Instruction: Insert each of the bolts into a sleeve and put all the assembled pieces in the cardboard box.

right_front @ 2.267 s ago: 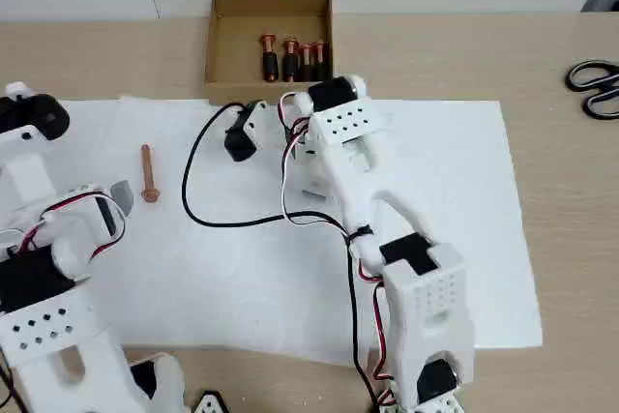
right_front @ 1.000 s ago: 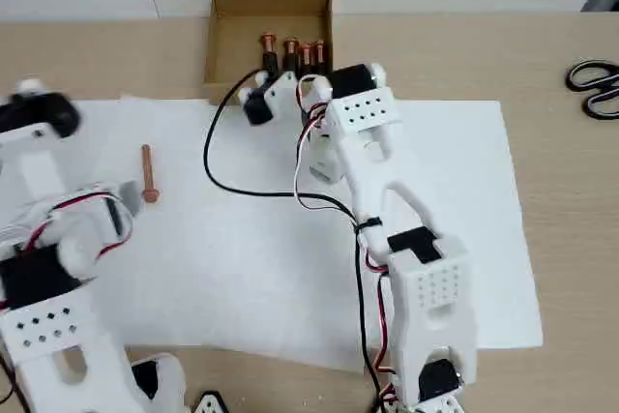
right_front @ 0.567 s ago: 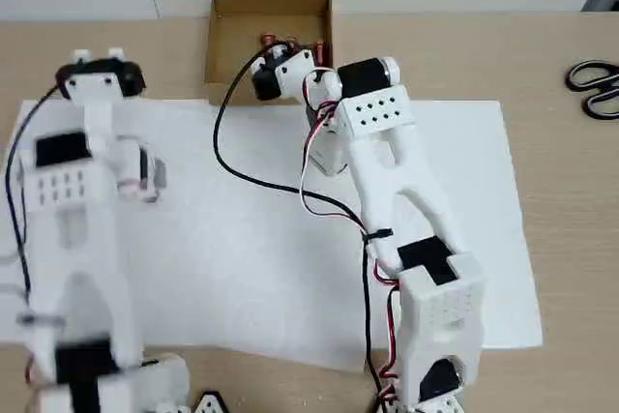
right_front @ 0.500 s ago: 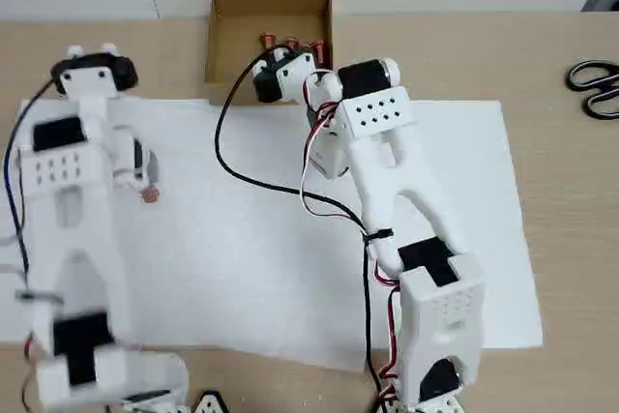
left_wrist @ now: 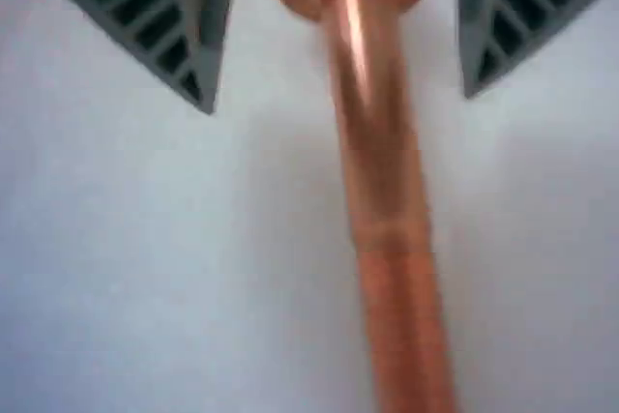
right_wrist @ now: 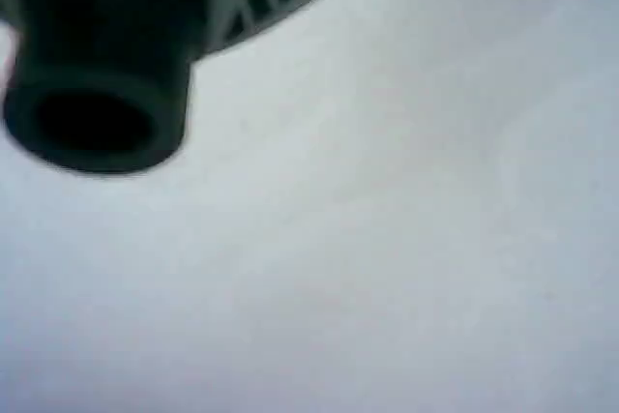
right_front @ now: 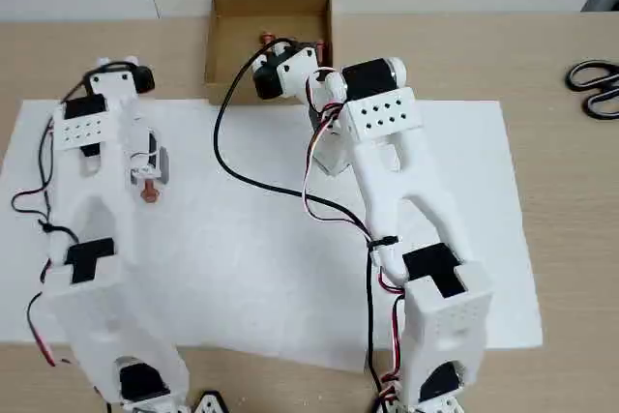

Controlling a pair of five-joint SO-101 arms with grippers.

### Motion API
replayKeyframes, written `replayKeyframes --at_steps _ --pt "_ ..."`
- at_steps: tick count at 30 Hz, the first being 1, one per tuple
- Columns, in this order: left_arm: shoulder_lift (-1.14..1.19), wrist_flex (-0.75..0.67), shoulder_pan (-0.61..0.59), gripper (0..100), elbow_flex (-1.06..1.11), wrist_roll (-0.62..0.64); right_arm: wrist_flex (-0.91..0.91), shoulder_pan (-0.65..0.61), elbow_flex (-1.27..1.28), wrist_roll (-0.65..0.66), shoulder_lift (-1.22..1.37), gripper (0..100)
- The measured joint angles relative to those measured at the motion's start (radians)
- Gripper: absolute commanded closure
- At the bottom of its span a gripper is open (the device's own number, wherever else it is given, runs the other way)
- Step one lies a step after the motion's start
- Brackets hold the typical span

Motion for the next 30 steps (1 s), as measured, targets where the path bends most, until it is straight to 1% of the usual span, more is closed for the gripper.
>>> replayKeyframes --at_steps 7,13,20,23,26,30 --pt "0.075 -0.04 0.0 86 -0.017 -0.005 0.0 0.0 0.0 0.0 0.0 99.5" --pt "0.081 -0.04 0.012 99 -0.028 0.002 0.0 0.0 0.0 0.0 0.0 99.5" --pt "0.086 -0.043 0.029 99 -0.037 0.009 0.0 0.0 0.0 0.0 0.0 99.5" --pt "0.091 0.003 0.048 99 -0.077 0.011 0.0 0.0 0.0 0.0 0.0 99.5" --pt "0.103 0.11 0.087 99 -0.149 0.011 0.0 0.0 0.0 0.0 0.0 99.5" --pt "0.103 0.262 0.138 99 -0.311 0.008 0.0 0.0 0.0 0.0 0.0 99.5"
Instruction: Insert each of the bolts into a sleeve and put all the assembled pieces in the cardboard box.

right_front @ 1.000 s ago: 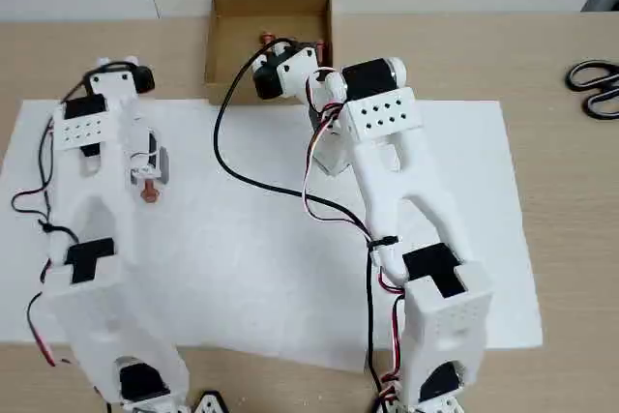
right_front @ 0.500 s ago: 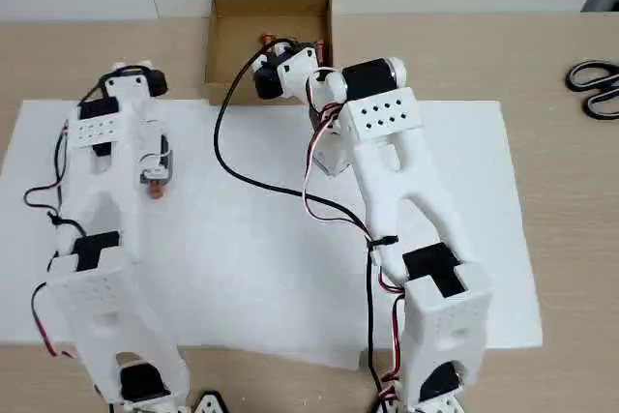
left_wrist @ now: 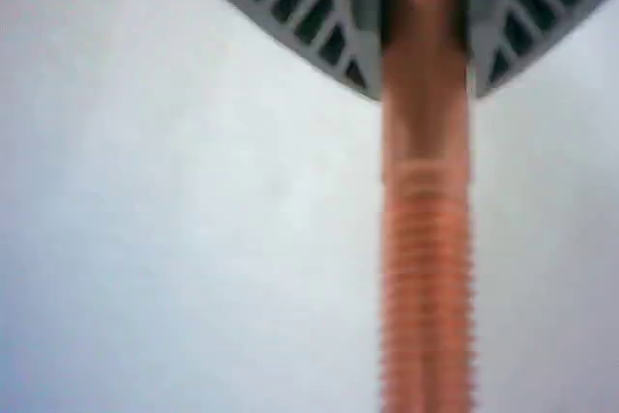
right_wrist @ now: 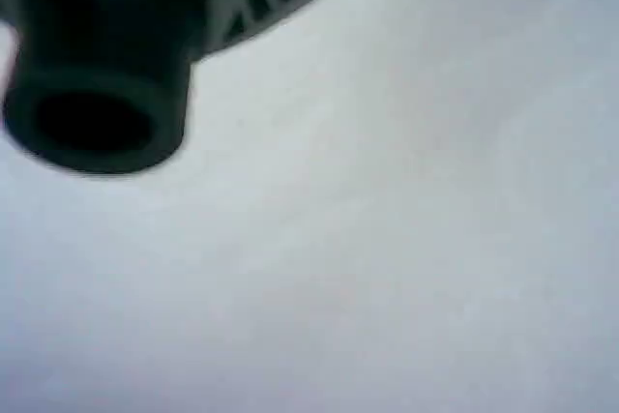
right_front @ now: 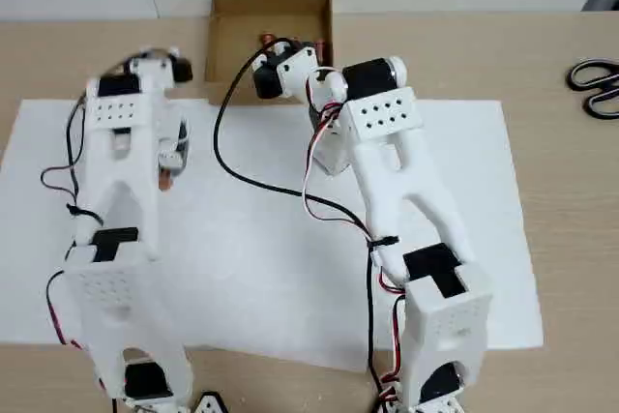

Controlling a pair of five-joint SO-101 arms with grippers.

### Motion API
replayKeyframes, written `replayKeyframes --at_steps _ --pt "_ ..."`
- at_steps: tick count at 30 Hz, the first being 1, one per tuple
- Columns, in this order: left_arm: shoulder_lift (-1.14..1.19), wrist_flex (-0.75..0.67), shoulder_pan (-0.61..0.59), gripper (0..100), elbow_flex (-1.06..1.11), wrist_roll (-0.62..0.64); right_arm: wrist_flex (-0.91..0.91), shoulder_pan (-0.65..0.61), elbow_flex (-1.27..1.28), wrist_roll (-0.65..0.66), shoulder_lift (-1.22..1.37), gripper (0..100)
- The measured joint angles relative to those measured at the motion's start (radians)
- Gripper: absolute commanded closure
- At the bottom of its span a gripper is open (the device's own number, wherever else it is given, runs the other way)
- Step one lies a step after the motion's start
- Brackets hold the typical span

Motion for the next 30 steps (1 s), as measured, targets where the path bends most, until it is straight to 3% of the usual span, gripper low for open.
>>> replayKeyframes --at_steps 7,14,19,24,27,30 --pt "-0.02 0.078 0.02 99 -0.117 0.002 0.0 0.058 0.0 -0.028 0.0 99.5" --pt "-0.31 0.081 0.08 99 0.087 -0.117 0.0 0.149 0.0 -0.028 0.0 99.5" --pt "-0.591 0.083 0.147 99 0.302 -0.307 0.0 0.19 0.0 -0.051 0.0 99.5" --pt "-0.776 0.083 0.166 99 0.562 -0.611 0.0 0.196 0.0 -0.063 0.0 99.5" --pt "-0.802 0.018 0.155 99 0.698 -0.769 0.0 0.196 0.0 -0.066 -0.018 99.5" --pt "-0.804 -0.135 0.143 99 0.807 -0.839 0.0 0.199 0.0 -0.066 -0.078 99.5"
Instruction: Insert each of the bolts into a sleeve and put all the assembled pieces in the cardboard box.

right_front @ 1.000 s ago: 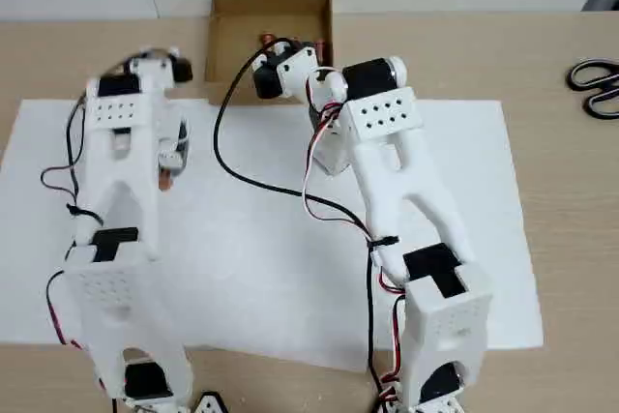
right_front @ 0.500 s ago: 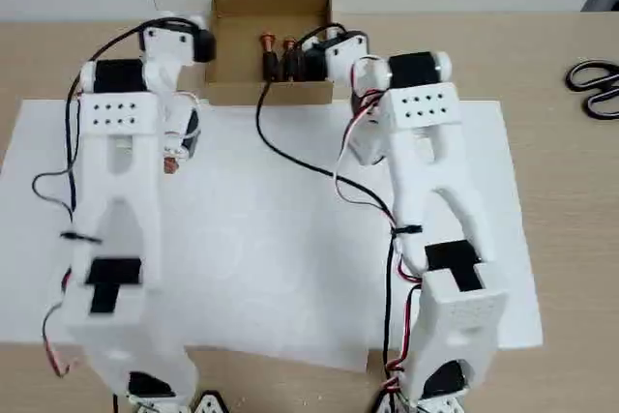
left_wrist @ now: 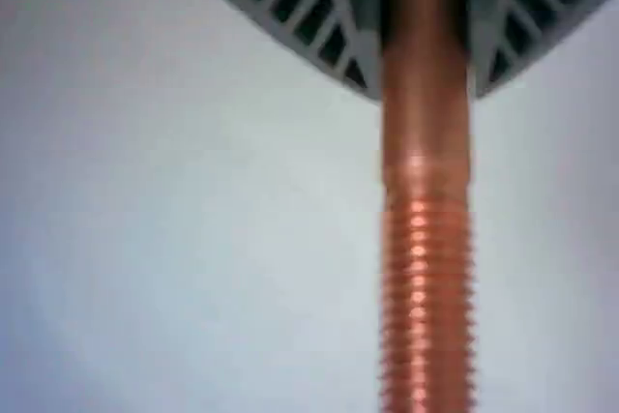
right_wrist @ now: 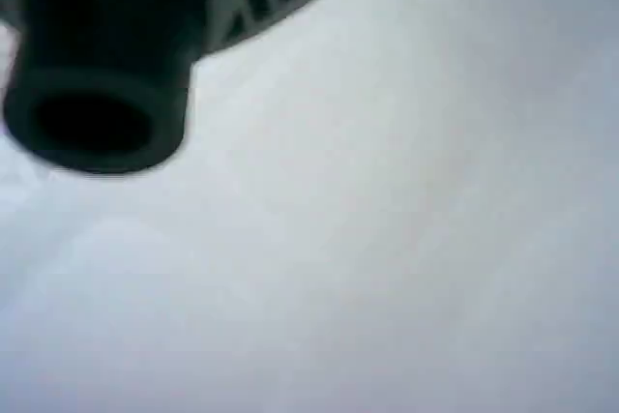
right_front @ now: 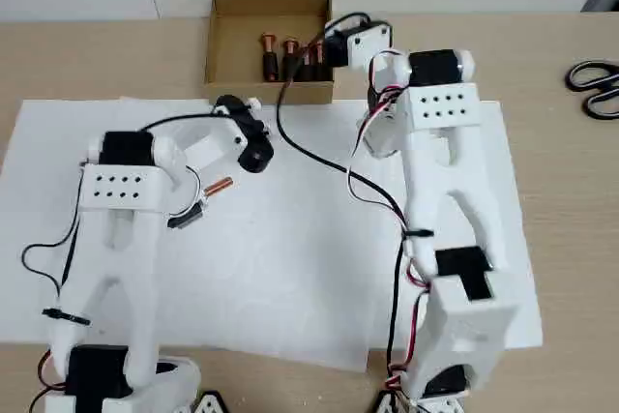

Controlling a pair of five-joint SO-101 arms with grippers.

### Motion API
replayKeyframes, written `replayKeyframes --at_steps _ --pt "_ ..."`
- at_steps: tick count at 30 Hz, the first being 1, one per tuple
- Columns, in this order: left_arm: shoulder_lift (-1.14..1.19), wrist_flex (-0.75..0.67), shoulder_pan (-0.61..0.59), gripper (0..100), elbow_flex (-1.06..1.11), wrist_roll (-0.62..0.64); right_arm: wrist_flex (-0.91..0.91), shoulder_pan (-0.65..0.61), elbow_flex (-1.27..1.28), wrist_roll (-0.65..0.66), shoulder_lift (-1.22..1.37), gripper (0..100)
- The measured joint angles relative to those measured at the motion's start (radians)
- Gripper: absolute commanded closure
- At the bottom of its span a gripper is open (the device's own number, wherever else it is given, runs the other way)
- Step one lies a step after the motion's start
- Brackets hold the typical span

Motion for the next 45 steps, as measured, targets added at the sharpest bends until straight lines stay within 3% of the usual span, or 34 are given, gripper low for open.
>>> replayKeyframes --at_steps 6,11,20,25,30,38,45 --pt "0.0 -0.293 0.003 99 0.141 -0.124 0.0 0.017 0.006 -0.025 -0.098 99.5" --pt "0.0 -0.488 0.003 99 0.227 -0.149 0.0 0.02 0.058 -0.025 -0.121 99.5" --pt "0.075 -0.69 0.003 99 0.281 -0.245 0.0 0.02 0.063 -0.028 -0.187 99.5" --pt "0.229 -0.717 0.003 99 0.233 -0.256 0.0 0.02 0.063 -0.028 -0.193 99.5" --pt "0.354 -0.718 0.003 91 0.138 -0.256 0.0 0.02 0.063 -0.028 -0.193 99.5" --pt "0.385 -0.726 0.003 90 0.098 -0.253 0.0 0.02 0.063 -0.028 -0.193 99.5" --pt "0.385 -0.726 -0.003 90 0.017 -0.089 0.0 0.02 0.063 -0.028 -0.193 99.5"
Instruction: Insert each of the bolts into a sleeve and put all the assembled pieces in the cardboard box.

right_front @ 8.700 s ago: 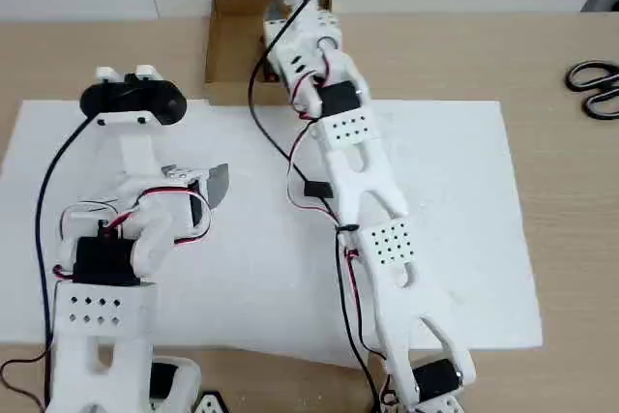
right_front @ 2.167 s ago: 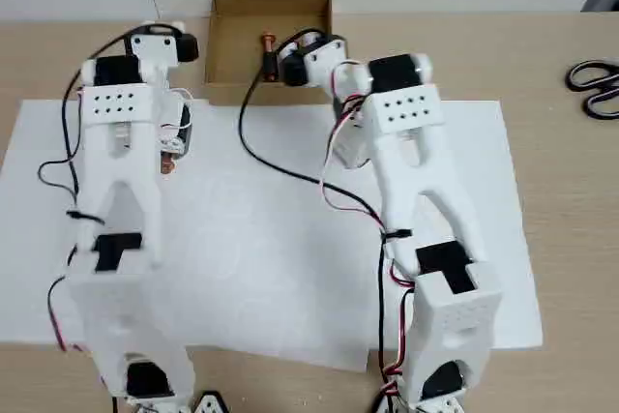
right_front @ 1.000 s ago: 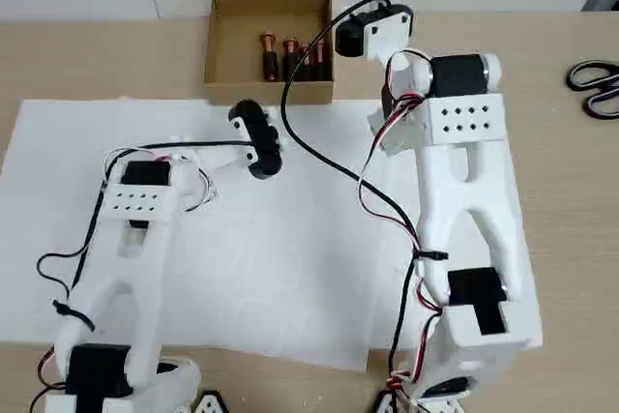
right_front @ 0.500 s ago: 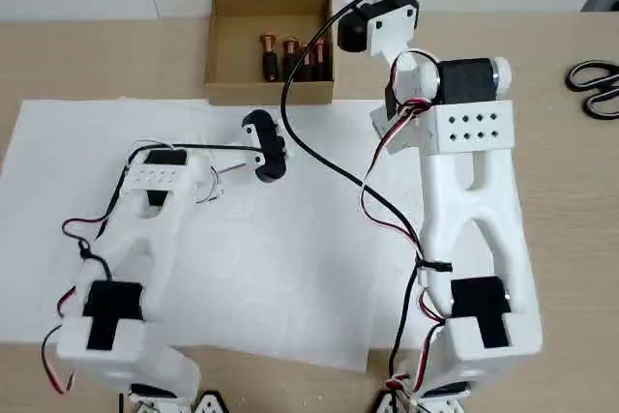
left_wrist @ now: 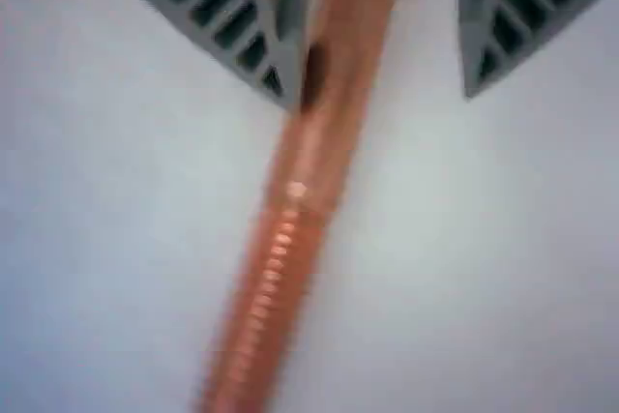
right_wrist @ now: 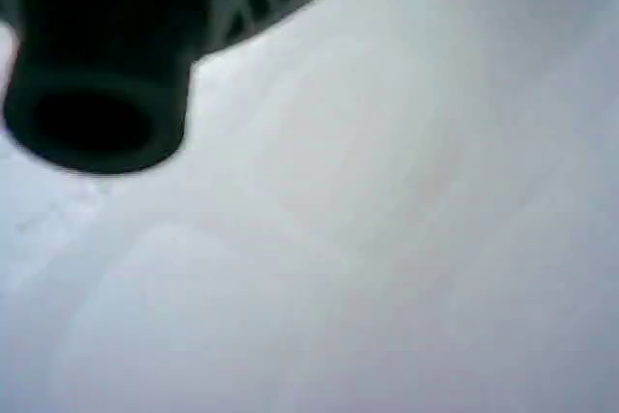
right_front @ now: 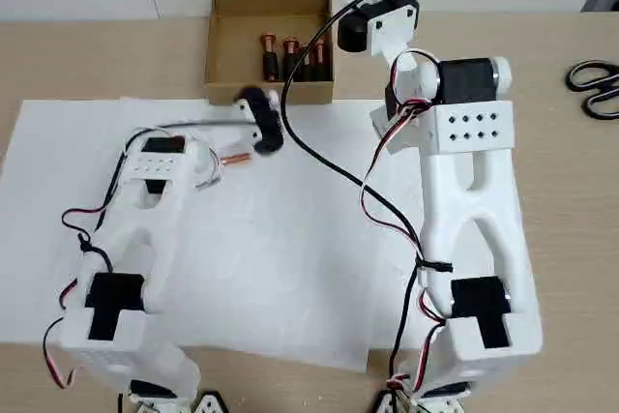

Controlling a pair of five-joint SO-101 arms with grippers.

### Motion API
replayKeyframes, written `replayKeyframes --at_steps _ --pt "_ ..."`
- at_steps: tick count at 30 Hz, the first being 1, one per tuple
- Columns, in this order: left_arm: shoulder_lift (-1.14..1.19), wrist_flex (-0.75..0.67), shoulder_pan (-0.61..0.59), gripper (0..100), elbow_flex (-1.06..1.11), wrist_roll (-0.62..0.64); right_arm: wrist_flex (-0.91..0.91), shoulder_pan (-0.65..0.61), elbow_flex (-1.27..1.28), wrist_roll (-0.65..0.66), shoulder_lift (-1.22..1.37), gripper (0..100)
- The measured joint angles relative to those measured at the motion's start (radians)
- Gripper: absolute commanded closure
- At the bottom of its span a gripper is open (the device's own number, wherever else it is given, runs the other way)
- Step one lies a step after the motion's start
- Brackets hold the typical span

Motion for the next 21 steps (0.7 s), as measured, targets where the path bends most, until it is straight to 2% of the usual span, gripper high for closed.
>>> replayKeyframes --at_steps 7,13,15,21 --pt "-0.025 0.008 0.0 90 -0.074 0.315 0.0 0.0 0.0 0.0 0.0 99.5" --pt "-0.158 0.152 0.0 90 -0.074 0.465 0.0 0.0 0.0 0.0 0.0 99.5" --pt "-0.199 0.212 0.0 90 -0.074 0.575 0.0 0.0 0.0 0.0 0.0 99.5" --pt "-0.253 0.342 0.0 90 -0.074 1.014 0.0 0.0 0.0 0.0 0.0 99.5"
